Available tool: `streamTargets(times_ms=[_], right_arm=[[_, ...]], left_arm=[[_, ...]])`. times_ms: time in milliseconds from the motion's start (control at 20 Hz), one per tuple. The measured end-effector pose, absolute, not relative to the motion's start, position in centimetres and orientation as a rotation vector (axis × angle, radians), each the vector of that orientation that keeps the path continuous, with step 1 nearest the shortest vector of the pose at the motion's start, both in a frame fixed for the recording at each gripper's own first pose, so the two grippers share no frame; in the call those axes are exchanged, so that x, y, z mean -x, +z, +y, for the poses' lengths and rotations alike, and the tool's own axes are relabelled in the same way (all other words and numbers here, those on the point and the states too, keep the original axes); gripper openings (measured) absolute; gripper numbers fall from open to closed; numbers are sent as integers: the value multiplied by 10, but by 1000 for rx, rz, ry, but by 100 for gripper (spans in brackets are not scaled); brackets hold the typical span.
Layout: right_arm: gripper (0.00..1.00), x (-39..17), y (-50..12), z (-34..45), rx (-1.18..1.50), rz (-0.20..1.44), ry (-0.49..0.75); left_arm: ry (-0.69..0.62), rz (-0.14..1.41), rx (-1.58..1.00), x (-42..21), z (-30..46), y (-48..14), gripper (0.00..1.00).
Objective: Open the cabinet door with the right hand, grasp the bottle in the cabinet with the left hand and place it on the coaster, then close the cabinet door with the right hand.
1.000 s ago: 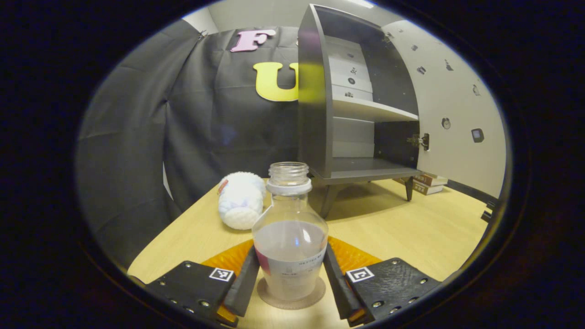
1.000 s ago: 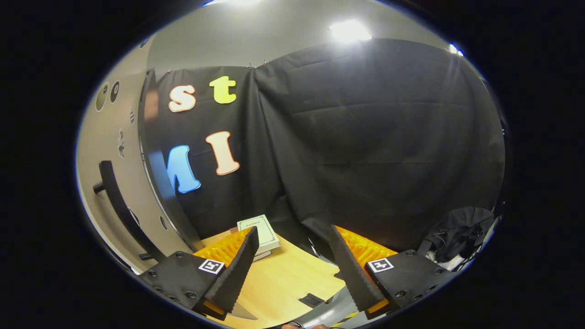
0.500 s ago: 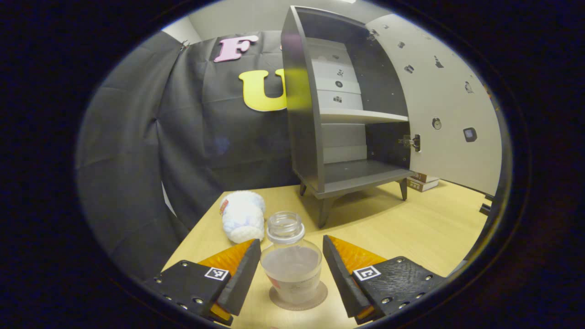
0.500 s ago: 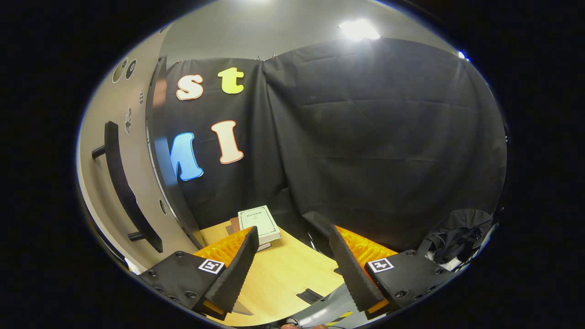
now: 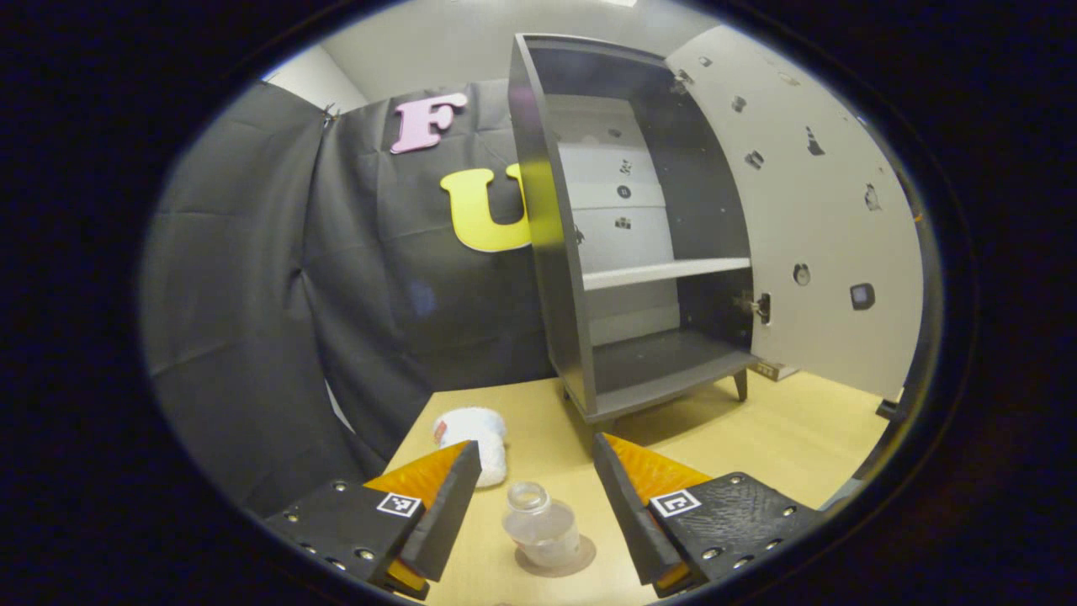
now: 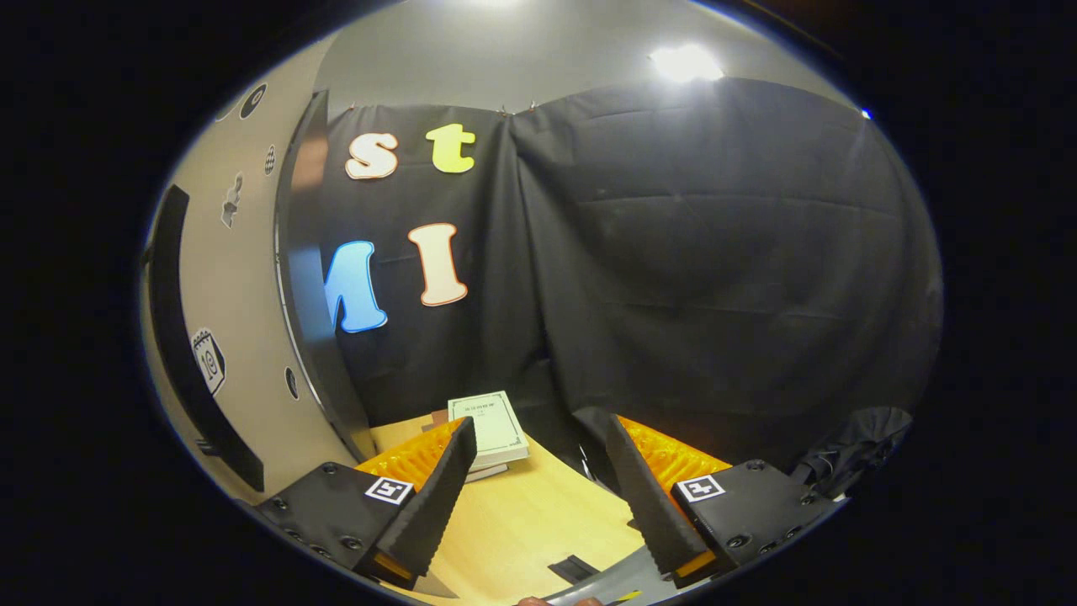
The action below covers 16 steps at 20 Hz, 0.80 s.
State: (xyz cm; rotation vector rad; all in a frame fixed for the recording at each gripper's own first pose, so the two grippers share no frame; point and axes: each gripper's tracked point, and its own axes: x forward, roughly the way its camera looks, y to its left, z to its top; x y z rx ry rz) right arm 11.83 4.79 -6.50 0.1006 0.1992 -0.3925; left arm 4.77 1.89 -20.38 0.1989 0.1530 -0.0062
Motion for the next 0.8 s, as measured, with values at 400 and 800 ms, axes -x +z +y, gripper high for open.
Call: streamTargets(times_ms=[400,800], right_arm=[[93,-165,-12,54,-105,93,-209],[93,-159,47,70,-88,-8,-14]], left_arm=[[105,57,-168,-13,-34,-100,82],[60,77,36,-20,-101,-45,82]])
